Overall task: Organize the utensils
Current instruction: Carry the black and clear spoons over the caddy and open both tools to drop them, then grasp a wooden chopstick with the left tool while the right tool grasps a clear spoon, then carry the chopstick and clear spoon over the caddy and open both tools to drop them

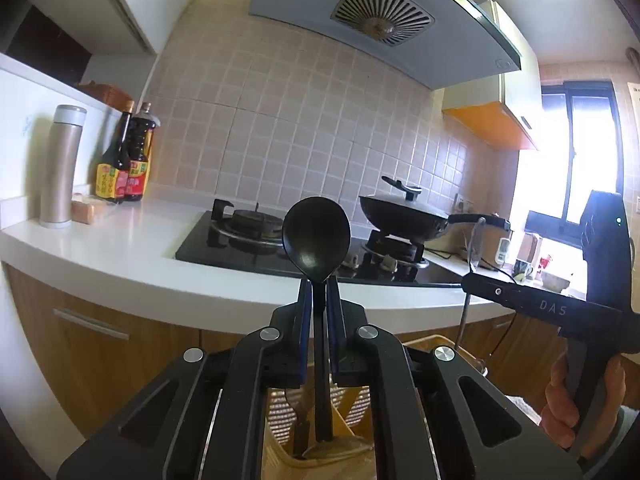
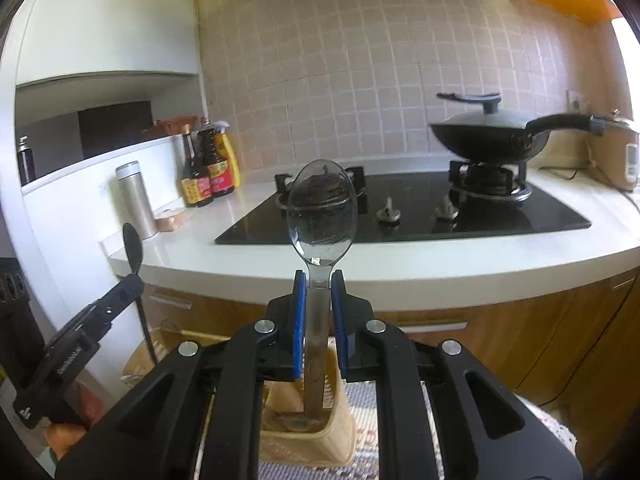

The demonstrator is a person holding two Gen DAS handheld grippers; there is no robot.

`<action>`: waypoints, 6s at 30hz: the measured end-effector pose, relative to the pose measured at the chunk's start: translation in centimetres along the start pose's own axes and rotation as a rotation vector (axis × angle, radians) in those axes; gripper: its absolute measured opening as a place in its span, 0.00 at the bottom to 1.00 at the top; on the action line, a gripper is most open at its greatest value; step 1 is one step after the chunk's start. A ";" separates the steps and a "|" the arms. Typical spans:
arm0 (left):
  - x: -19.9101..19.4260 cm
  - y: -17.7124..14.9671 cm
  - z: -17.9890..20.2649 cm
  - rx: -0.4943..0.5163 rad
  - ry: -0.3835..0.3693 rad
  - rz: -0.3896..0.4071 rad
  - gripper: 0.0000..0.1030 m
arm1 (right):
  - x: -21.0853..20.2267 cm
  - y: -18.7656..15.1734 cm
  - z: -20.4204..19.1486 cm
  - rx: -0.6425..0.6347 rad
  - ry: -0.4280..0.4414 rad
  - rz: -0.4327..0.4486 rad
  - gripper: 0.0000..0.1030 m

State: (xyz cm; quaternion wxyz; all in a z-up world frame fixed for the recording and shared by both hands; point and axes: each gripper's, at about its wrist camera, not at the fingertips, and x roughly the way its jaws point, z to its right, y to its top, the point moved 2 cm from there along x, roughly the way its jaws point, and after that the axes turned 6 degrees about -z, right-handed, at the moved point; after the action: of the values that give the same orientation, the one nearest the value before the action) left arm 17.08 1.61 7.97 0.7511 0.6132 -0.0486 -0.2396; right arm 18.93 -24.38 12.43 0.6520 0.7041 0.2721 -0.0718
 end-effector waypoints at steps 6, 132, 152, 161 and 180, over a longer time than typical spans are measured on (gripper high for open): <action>-1.4 0.0 0.0 -0.016 -0.004 -0.008 0.34 | -1.1 -0.6 0.4 0.029 0.049 -0.045 0.22; -9.1 4.8 7.2 -0.007 -0.243 -0.209 0.02 | -10.4 -1.3 -4.0 -0.102 0.179 -0.212 0.09; -5.2 10.8 3.6 0.059 0.002 0.012 0.02 | -2.0 5.7 -3.2 -0.080 0.059 0.088 0.09; -1.9 7.4 3.1 0.146 0.065 -0.013 0.02 | 1.8 3.3 -1.0 -0.037 0.059 0.062 0.09; -2.9 4.3 2.4 0.103 -0.001 -0.078 0.38 | -1.9 -1.0 0.2 -0.044 0.117 0.012 0.11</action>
State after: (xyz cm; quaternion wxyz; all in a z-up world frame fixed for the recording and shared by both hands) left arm 14.97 1.19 13.28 0.7085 0.6525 -0.0375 -0.2662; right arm 16.93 -25.15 12.41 0.6508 0.6940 0.3071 -0.0205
